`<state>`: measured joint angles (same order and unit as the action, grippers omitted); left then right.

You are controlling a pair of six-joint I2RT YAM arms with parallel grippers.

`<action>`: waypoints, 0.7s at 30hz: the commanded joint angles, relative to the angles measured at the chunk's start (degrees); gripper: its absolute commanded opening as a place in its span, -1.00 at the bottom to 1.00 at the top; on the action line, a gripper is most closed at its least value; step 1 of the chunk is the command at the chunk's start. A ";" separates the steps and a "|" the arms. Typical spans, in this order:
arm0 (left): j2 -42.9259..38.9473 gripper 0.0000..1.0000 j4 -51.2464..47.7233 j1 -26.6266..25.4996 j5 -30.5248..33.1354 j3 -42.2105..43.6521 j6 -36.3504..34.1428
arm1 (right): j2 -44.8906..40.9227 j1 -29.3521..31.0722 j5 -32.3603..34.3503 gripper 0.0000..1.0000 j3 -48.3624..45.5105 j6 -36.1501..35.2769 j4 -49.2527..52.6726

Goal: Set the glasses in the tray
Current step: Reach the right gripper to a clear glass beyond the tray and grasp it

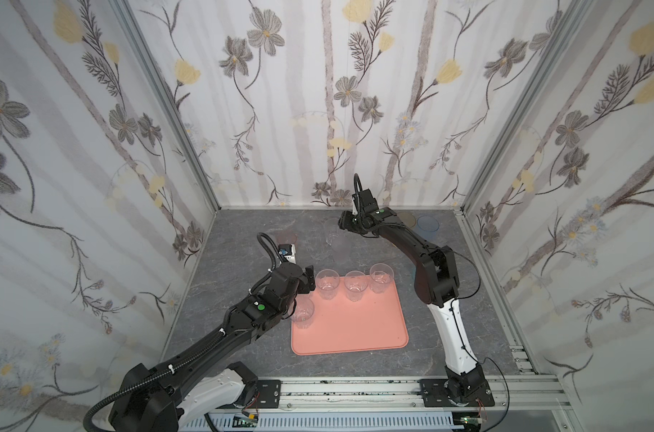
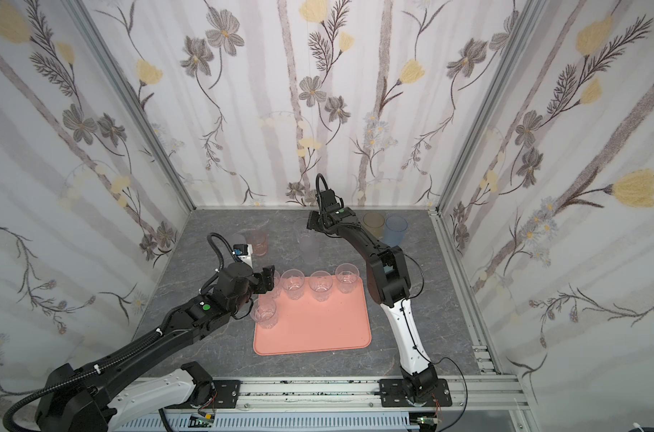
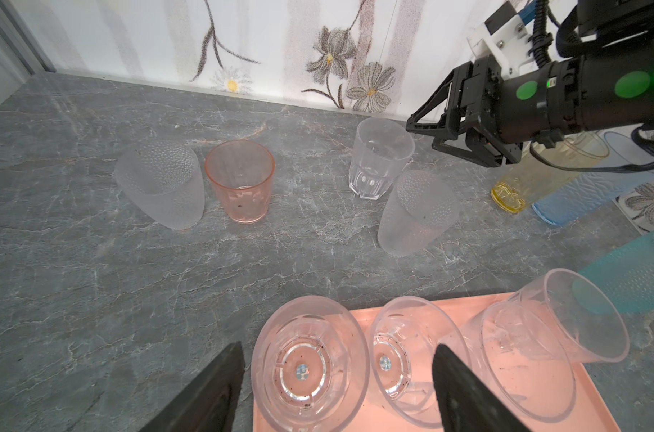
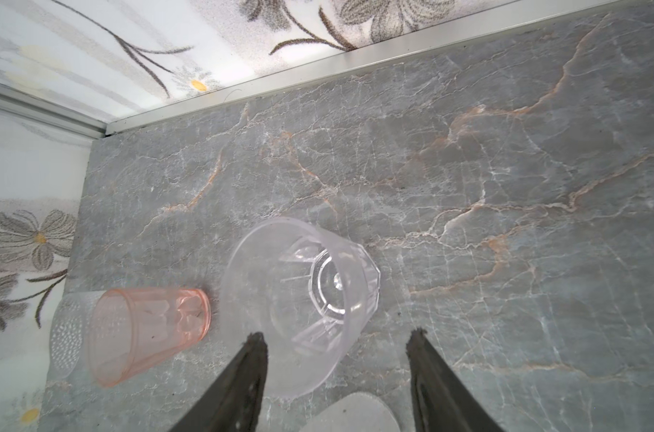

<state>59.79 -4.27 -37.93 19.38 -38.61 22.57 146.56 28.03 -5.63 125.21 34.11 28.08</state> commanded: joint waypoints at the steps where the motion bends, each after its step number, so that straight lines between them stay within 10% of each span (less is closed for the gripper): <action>1: 0.19 0.63 3.65 0.04 -0.50 0.33 0.44 | 2.12 -0.42 0.11 0.16 1.35 0.90 -2.74; 21: 2.57 0.64 4.19 -0.02 -2.88 -0.77 0.11 | 5.10 -1.20 0.05 -0.71 4.26 0.77 -2.75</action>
<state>62.72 -1.93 -37.93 16.25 -39.48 22.48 152.77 26.89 -6.72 128.97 35.70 25.67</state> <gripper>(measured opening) 0.819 0.156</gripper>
